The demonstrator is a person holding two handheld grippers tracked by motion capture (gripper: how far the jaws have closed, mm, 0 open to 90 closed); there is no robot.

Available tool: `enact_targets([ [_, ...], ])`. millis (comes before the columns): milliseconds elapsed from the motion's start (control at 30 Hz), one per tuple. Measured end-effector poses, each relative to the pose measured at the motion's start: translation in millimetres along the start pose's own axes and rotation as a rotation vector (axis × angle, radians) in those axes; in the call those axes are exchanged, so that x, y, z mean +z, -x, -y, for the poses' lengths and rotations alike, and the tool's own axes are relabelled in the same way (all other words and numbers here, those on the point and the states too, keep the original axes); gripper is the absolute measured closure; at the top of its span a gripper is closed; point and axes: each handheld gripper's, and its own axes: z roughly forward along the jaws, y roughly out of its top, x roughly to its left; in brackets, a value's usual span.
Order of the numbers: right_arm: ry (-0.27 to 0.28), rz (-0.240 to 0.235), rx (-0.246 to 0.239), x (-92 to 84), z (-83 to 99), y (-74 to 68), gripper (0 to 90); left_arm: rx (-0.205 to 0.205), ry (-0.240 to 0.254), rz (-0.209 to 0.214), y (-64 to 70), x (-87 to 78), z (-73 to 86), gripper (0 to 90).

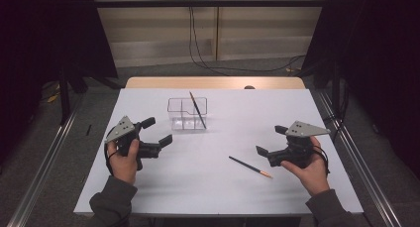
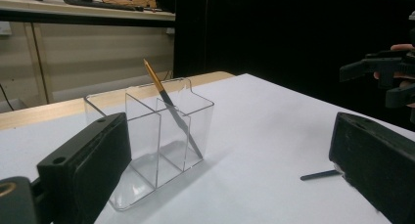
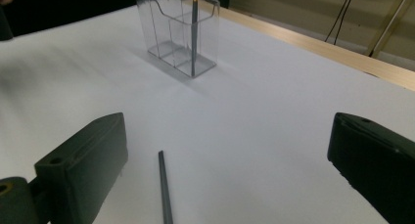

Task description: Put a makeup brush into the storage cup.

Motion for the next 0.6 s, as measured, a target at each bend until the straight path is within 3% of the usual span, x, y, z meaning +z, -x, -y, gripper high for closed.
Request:
enact_targets([
  [33, -0.023, -0.002, -0.004, 1.4, -0.7, 0.1, 0.7, -0.017, 0.015, -0.014, 2.0, 1.2, 0.2, 1.8],
  [200, -0.127, 0.009, -0.019, 7.1, -3.8, 0.5, 1.0, -0.005, 0.008, -0.023, 0.9, 1.0, 0.3, 1.8],
  [233, -0.136, -0.001, -0.017, 7.7, -4.6, 0.5, 1.0, -0.005, 0.009, -0.008, 0.5, 1.1, 0.2, 1.8],
  [500, -0.273, 0.010, -0.044, 14.6, -9.9, -0.4, 0.8, -0.003, 0.004, -0.024, 1.1, 2.0, 0.7, 1.8],
  [600, -0.325, -0.010, -0.050, 17.3, -11.5, 0.1, 0.9, 0.001, -0.003, -0.004, 0.3, 2.1, 0.9, 1.8],
])
